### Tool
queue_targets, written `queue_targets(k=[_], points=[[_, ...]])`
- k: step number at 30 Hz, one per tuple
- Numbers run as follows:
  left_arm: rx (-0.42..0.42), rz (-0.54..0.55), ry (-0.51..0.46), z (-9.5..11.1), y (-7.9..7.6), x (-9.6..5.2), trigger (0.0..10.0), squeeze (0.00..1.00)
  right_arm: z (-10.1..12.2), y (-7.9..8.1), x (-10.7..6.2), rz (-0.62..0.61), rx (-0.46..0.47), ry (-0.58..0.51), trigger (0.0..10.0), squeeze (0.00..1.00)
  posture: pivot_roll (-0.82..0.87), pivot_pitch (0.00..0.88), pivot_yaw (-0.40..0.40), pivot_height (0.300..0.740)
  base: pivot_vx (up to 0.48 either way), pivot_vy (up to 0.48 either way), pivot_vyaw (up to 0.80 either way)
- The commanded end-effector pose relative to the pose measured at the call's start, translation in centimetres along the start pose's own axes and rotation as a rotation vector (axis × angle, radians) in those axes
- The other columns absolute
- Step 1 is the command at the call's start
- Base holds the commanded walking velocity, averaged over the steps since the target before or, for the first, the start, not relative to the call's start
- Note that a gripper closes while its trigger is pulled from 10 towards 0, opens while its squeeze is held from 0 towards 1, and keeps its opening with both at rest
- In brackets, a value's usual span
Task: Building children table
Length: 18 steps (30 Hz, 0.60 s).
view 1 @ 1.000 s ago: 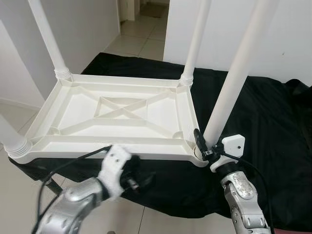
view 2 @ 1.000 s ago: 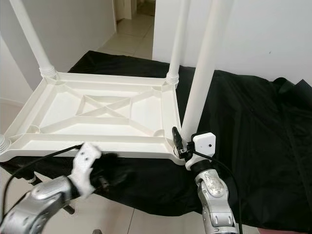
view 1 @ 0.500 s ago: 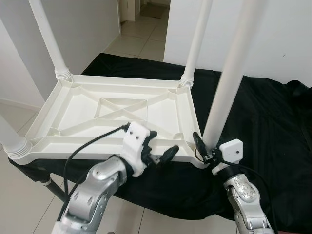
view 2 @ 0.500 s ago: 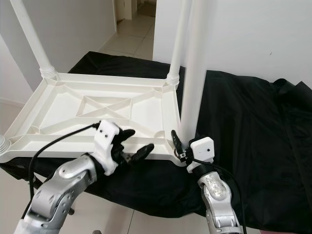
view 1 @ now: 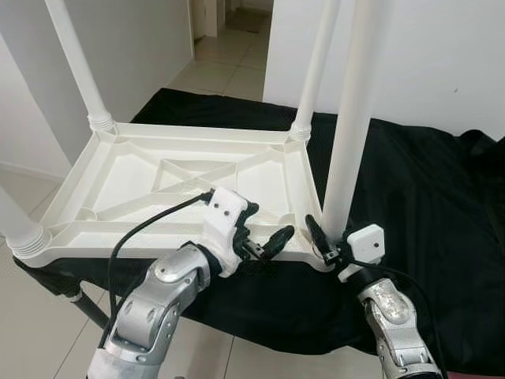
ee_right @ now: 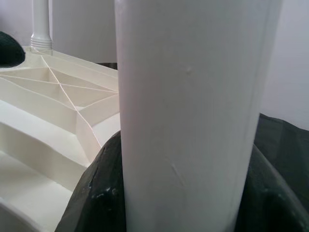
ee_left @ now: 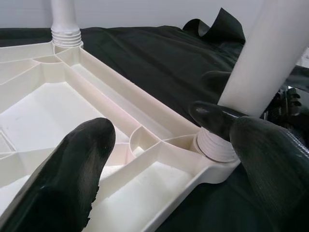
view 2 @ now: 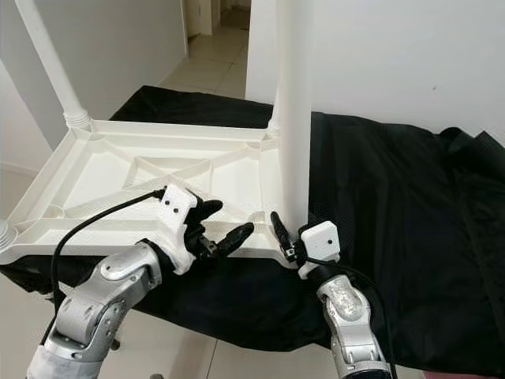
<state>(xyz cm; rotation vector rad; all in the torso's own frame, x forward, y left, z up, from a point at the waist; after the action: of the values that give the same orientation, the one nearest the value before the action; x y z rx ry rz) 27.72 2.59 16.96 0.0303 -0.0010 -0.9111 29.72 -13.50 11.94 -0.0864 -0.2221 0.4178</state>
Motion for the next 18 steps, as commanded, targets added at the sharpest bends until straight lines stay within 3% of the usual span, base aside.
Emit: queue_targets(k=[1, 2, 4, 7, 18], points=[[0.005, 0.014, 0.004, 0.0, 0.3, 0.2, 10.0, 0.0, -3.2, 0.9, -1.4, 0.029, 0.071, 0.135, 10.0, 0.0, -0.02, 0.013, -0.023, 0.74, 0.0, 0.0, 0.0], [0.005, 0.016, 0.0, 0.1, 0.4, 0.2, 10.0, 0.0, -3.4, 0.9, -1.4, 0.017, 0.127, 0.138, 10.0, 0.0, -0.02, 0.013, -0.021, 0.74, 0.0, 0.0, 0.0], [0.005, 0.016, 0.0, 0.1, 0.4, 0.2, 10.0, 0.0, -3.4, 0.9, -1.4, 0.017, 0.127, 0.138, 10.0, 0.0, -0.02, 0.013, -0.021, 0.74, 0.0, 0.0, 0.0], [0.004, 0.026, -0.007, 0.5, 0.7, 0.5, 10.0, 0.0, -3.7, 0.7, -1.5, -0.005, 0.225, 0.129, 10.0, 0.0, -0.02, 0.012, -0.021, 0.74, 0.0, 0.0, 0.0], [0.007, 0.038, -0.013, 0.8, 1.2, 0.4, 10.0, 0.0, -4.6, 1.9, -2.1, 0.065, 0.126, 0.155, 10.0, 0.0, -0.01, 0.015, -0.015, 0.74, 0.0, 0.0, 0.0]])
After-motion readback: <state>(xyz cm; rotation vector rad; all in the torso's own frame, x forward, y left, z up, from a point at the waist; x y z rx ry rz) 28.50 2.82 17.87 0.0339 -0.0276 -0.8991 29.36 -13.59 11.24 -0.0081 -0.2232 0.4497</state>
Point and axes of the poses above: a point about 5 cm out from each wrist's last joint towards the gripper, its own x axis pointing out of the wrist towards the gripper, its own z axis along the axis of the wrist's last joint, y = z × x, the point moved 5 cm from there along x, pointing out of the wrist towards the gripper, and after that the axes turned 6 degrees about x, right-handed, at the moved point
